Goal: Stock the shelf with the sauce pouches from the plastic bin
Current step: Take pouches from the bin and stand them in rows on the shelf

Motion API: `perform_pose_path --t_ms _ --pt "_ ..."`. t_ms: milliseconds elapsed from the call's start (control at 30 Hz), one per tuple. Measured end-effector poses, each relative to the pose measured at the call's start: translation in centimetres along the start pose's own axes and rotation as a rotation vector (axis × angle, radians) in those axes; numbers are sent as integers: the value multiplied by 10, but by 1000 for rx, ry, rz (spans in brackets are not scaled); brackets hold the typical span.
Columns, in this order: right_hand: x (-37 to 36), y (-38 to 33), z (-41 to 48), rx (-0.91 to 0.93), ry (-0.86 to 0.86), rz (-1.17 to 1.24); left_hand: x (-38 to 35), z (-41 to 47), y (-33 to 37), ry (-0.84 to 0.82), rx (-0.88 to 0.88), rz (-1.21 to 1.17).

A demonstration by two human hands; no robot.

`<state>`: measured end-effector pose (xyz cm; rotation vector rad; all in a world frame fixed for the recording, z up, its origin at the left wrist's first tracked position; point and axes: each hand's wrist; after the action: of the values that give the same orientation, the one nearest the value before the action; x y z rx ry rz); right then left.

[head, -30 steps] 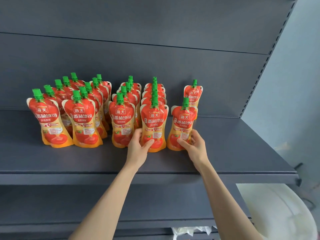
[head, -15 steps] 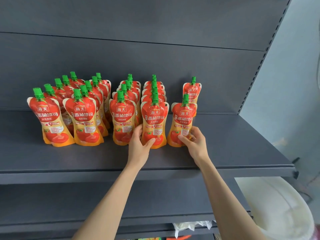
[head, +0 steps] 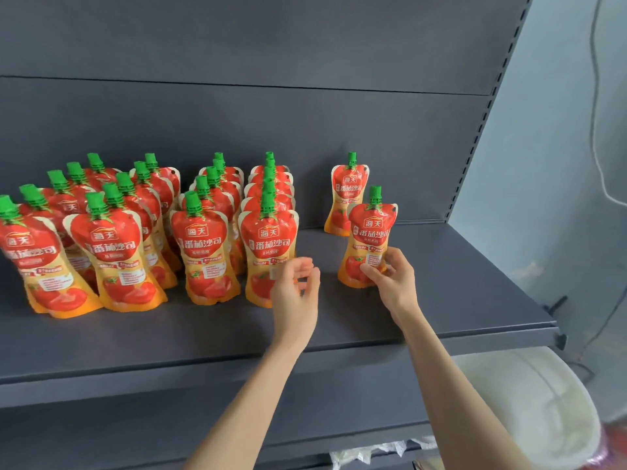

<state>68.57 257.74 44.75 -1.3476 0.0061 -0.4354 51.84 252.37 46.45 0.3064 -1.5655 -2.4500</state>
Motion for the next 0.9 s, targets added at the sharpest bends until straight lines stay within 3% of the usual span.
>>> perform_pose_path --t_ms 233,400,667,900 --pt "24 19 73 23 -6 -48 -87 58 -27 -23 14 28" --pt "27 31 122 40 -51 -60 -126 106 -59 52 128 100" --pt "18 42 161 67 -82 -80 -144 161 -93 -38 238 145" --pt "10 43 169 72 -109 -65 -119 162 -100 32 165 114"
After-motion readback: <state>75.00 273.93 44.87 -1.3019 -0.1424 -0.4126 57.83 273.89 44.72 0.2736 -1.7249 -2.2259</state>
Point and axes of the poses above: each hand's wrist, its own z-axis towards the middle knuckle, its own x-axis out of the back of the hand, y = z × x, and after that the axes turned 8 degrees about -z, right-handed
